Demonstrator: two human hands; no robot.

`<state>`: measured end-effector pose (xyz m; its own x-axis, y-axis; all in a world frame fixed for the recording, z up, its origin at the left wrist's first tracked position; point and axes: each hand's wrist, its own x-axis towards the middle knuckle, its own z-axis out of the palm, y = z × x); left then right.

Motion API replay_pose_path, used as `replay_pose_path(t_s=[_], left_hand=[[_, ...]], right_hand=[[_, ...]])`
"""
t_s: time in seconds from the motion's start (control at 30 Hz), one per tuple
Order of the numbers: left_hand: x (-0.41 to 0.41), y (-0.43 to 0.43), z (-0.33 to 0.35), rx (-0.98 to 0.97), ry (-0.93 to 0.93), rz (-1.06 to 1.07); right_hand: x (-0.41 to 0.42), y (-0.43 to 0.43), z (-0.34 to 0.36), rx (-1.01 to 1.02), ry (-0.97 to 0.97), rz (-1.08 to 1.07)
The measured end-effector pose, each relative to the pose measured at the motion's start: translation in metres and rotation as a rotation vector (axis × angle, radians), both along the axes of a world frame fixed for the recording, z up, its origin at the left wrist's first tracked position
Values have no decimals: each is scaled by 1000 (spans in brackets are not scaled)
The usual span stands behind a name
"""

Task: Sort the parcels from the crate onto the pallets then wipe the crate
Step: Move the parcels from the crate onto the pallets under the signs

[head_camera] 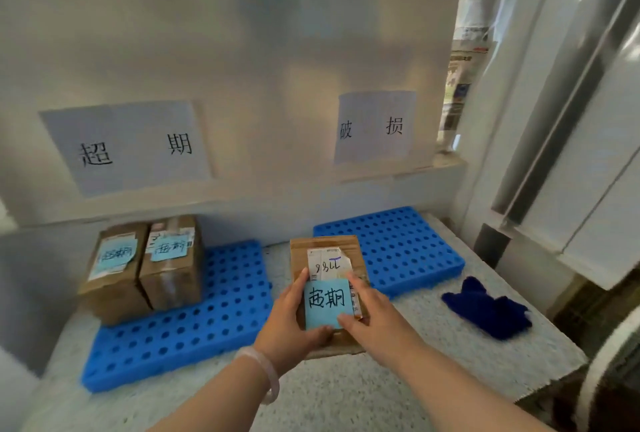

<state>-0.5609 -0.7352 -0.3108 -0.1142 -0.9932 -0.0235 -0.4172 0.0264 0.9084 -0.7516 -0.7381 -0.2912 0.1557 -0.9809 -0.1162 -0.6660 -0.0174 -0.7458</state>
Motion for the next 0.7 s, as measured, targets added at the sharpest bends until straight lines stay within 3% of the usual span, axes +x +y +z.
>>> replay_pose_path(t_s=[0.3, 0.7], left_hand=[[110, -7, -27, 96, -47, 167], [172, -29, -70, 258, -160, 216]], right_hand=[[111, -33, -21, 126, -14, 183], [171, -66, -65, 300, 39, 292]])
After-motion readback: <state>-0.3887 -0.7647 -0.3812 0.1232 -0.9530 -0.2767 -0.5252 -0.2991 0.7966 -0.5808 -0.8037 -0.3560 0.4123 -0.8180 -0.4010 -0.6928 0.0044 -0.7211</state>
